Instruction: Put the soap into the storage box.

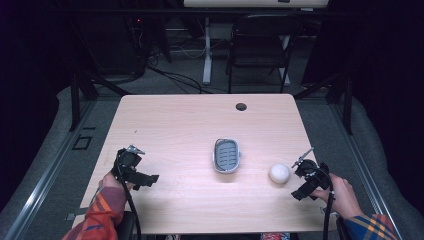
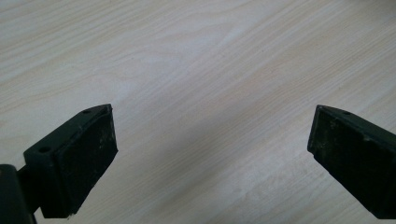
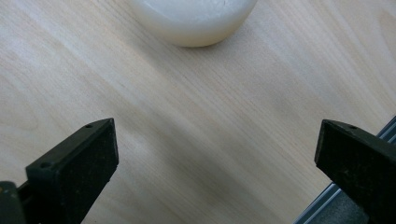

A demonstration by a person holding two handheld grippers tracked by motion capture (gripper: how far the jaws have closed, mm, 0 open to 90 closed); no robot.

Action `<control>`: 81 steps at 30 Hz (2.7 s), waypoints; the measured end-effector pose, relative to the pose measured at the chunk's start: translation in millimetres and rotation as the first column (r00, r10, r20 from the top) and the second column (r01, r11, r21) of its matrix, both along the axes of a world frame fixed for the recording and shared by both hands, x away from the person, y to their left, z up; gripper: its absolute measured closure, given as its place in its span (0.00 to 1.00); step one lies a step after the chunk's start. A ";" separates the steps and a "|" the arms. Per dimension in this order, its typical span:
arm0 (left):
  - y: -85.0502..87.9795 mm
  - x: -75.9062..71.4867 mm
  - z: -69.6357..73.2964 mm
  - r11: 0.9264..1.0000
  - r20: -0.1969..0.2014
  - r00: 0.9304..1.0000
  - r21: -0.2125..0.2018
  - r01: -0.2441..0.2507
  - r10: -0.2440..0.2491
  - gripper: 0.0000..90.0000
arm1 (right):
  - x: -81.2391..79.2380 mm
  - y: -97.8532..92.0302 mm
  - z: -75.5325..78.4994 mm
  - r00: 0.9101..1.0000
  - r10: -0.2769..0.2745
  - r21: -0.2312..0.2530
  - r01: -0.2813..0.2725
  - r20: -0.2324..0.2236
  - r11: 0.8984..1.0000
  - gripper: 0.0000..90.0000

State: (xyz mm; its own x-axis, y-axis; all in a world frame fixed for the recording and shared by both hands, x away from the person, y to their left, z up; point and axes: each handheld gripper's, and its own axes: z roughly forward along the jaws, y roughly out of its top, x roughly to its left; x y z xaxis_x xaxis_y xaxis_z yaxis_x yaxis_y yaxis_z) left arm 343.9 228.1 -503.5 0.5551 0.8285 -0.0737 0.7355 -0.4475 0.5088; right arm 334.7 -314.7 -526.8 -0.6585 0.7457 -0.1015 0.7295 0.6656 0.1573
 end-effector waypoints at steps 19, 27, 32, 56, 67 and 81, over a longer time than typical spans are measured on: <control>-2.3 2.2 -4.1 1.000 -0.024 1.000 0.025 0.018 -0.017 0.00 | 2.3 9.5 -5.4 1.000 0.002 0.061 -0.004 0.023 0.998 0.00; -3.1 2.0 -4.1 0.999 -0.020 0.999 0.025 0.026 -0.026 0.00 | 13.0 20.7 2.3 0.996 0.086 -0.008 -0.087 -0.027 0.996 0.00; -3.0 2.2 -4.2 0.999 -0.020 0.999 0.024 0.032 -0.032 0.00 | 19.8 27.5 5.0 0.993 0.113 -0.032 -0.114 -0.038 0.993 0.00; -3.3 1.9 -5.2 0.999 -0.028 0.999 0.024 0.037 -0.036 0.00 | 52.6 57.8 -3.0 0.985 0.140 -0.016 -0.142 -0.096 0.990 0.00; -2.9 1.9 -5.4 0.999 -0.028 0.999 0.020 0.040 -0.040 0.00 | 58.9 67.2 -9.5 0.979 0.159 -0.057 -0.167 -0.124 0.984 0.00; -2.6 2.2 -5.8 0.999 -0.030 0.999 0.018 0.038 -0.038 0.00 | 60.3 69.6 -11.4 0.983 0.139 -0.104 -0.152 -0.121 0.983 0.20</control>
